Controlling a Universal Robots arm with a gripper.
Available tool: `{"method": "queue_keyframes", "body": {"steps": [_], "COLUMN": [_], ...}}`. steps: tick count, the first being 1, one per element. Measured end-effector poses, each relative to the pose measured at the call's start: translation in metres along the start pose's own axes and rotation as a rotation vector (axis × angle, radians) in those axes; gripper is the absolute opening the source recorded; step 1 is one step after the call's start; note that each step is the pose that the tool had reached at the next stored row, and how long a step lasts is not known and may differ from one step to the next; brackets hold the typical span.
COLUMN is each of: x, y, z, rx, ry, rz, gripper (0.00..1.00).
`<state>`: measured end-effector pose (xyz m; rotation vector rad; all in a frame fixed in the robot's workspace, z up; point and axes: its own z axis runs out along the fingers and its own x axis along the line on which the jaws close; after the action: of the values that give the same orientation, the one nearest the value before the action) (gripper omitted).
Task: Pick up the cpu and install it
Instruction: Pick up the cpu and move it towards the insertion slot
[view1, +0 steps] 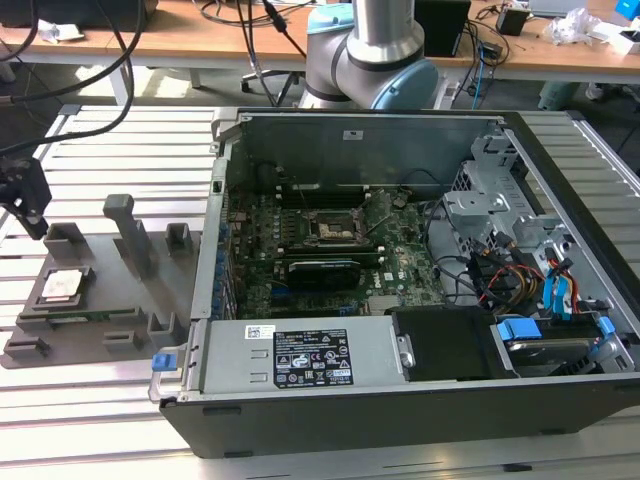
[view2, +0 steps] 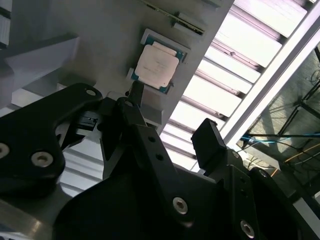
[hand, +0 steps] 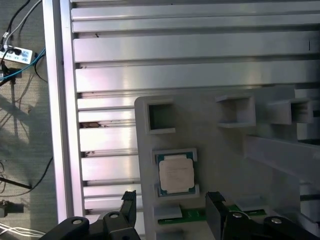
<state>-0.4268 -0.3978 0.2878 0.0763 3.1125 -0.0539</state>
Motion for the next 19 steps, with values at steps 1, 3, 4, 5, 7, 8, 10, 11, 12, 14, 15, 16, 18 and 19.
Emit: {"method": "queue_keyframes", "body": {"steps": [1, 3, 4, 5, 7, 8, 10, 11, 12, 14, 15, 16, 18, 19], "x": [0.0, 0.0001, 0.0001, 0.0001, 0.0002, 0.0002, 0.0003, 0.0003, 0.0004, 0.0006, 0.0007, 0.0009, 0.001, 0.0011], "y": [0.0, 0.0001, 0.0001, 0.0002, 0.0002, 0.0003, 0.0003, 0.0004, 0.0005, 0.0007, 0.0008, 0.0011, 0.0012, 0.0013], "z": [0.0006, 0.0029, 0.0036, 0.0043, 0.0063, 0.0079, 0.0096, 0.0106, 0.0139, 0.0197, 0.0245, 0.0309, 0.0361, 0.0374], "rx": [-0.0001, -0.0001, -0.0001, -0.0001, -0.0001, -0.0001, 0.0, -0.0001, -0.0001, 0.0, 0.0, 0.0, -0.0001, 0.0], "ry": [0.0, 0.0, -0.0001, -0.0001, 0.0, 0.0, 0.0, -0.0001, 0.0, 0.0, 0.0, 0.0, 0.0, 0.0], "rz": [0.0, 0.0, 0.0, 0.0, 0.0, 0.0, 0.0, 0.0, 0.0, 0.0, 0.0, 0.0, 0.0, 0.0], "gripper": [0.66, 0.66, 0.66, 0.66, 0.66, 0.66, 0.66, 0.66, 0.66, 0.66, 0.66, 0.66, 0.66, 0.66]}}
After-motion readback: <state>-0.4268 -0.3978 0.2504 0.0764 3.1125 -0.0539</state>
